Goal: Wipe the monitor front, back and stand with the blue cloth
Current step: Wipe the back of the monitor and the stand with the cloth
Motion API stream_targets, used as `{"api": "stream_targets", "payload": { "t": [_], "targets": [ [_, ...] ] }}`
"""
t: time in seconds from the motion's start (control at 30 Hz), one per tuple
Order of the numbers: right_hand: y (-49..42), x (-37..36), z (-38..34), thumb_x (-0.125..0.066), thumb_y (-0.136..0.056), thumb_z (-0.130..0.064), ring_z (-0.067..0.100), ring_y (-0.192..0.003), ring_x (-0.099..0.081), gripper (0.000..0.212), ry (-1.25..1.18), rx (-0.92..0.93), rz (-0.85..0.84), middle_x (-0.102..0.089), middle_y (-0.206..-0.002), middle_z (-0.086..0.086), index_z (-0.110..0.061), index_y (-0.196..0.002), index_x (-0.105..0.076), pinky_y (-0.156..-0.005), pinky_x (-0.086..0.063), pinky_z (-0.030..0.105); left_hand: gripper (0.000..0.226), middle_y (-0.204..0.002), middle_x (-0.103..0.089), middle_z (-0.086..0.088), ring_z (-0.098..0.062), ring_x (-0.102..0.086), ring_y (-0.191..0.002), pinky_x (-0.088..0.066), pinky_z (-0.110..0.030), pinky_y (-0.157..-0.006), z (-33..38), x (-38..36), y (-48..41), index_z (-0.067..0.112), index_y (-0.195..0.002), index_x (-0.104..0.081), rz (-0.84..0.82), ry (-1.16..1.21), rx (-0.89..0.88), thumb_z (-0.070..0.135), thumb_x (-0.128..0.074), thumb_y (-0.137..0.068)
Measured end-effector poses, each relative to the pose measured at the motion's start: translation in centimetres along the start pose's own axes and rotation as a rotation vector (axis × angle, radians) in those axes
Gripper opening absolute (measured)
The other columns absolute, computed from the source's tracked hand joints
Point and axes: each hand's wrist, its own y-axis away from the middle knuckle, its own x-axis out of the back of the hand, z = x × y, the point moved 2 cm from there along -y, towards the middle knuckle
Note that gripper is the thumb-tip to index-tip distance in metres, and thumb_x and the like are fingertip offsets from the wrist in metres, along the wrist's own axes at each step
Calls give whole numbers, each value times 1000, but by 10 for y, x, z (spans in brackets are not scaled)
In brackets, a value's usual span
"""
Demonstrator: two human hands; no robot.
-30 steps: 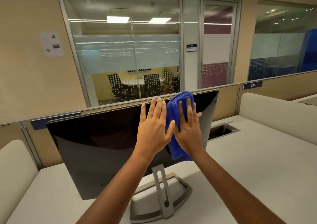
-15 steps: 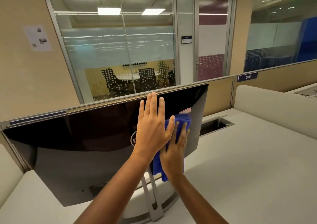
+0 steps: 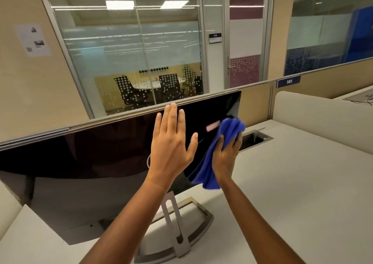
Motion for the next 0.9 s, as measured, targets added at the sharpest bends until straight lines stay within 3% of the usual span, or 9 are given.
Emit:
{"api": "stream_targets", "payload": {
  "t": [0.1, 0.2, 0.27, 0.37, 0.47, 0.57, 0.67, 0.8, 0.9],
  "targets": [
    [36, -2, 28, -38, -98, -23, 19, -134, -30, 59, -15, -127, -83, -10, -154, 5, -13, -147, -8, -95, -26, 14, 61, -138, -43, -23, -32, -38, -131, -27, -42, -109, 1, -1, 1, -2, -130, -46, 10, -18, -7, 40, -30, -90],
    [65, -10, 25, -46, -95, -22, 5, -122, -31, 63, -22, -42, -142, -12, -149, -12, -11, -145, -10, -90, -28, -1, 60, -138, -43, -24, -33, -38, -131, -28, -43, -109, 2, -1, 1, -3, -130, -46, 21, -32, -4, 39, -31, -89],
    [72, -14, 12, -49, -91, -39, 11, -120, -43, 70, -76, 60, -139, -18, -139, -22, -19, -144, -9, -91, -42, 10, 61, -138, -42, -24, -34, -38, -131, -26, -43, -108, 3, -2, 1, -4, -130, -45, 26, -30, 1, 39, -31, -89],
    [59, -14, -4, -38, -85, -63, 23, -116, -52, 75, -31, 189, -89, -31, -145, 0, -27, -143, -9, -90, -52, 36, 61, -138, -43, -25, -34, -39, -131, -26, -44, -108, 2, -1, 0, -4, -130, -44, 27, -29, -3, 39, -30, -89],
    [27, -10, -14, -38, -85, -56, 25, -116, -52, 78, 0, 183, -2, -34, -145, 13, -8, -144, -18, -89, -50, 32, 61, -137, -44, -25, -34, -40, -130, -26, -43, -108, 1, -1, 0, -4, -129, -45, 26, -36, -5, 39, -30, -89],
    [0, -4, -4, -39, -90, -51, 23, -124, -45, 73, -2, 152, -18, -22, -151, 7, -11, -146, -16, -89, -49, 29, 61, -136, -44, -25, -34, -40, -130, -26, -43, -108, 1, 0, 0, -4, -129, -46, 24, -51, -12, 39, -31, -89],
    [-17, 6, 24, -37, -96, -40, 24, -123, -44, 60, -44, -29, -56, -23, -149, 6, -12, -145, -18, -92, -47, 35, 60, -136, -44, -25, -34, -41, -129, -26, -43, -107, 0, 0, 0, -4, -129, -46, 32, -67, -20, 39, -31, -89],
    [-7, 16, 68, -34, -99, -36, 23, -97, -52, 47, -72, -411, -168, -45, -128, 16, -2, -130, -35, -76, -42, 28, 60, -137, -44, -24, -34, -40, -130, -26, -43, -107, 2, -1, 1, -3, -129, -46, 41, -75, -19, 39, -33, -89],
    [23, 16, 81, -38, -97, -24, 24, -98, -48, 41, -103, -533, -172, -42, -130, 17, 1, -130, -34, -82, -37, 30, 60, -137, -44, -24, -34, -39, -130, -26, -43, -108, 2, -1, 1, -3, -130, -46, 47, -63, -14, 39, -33, -89]
  ]
}}
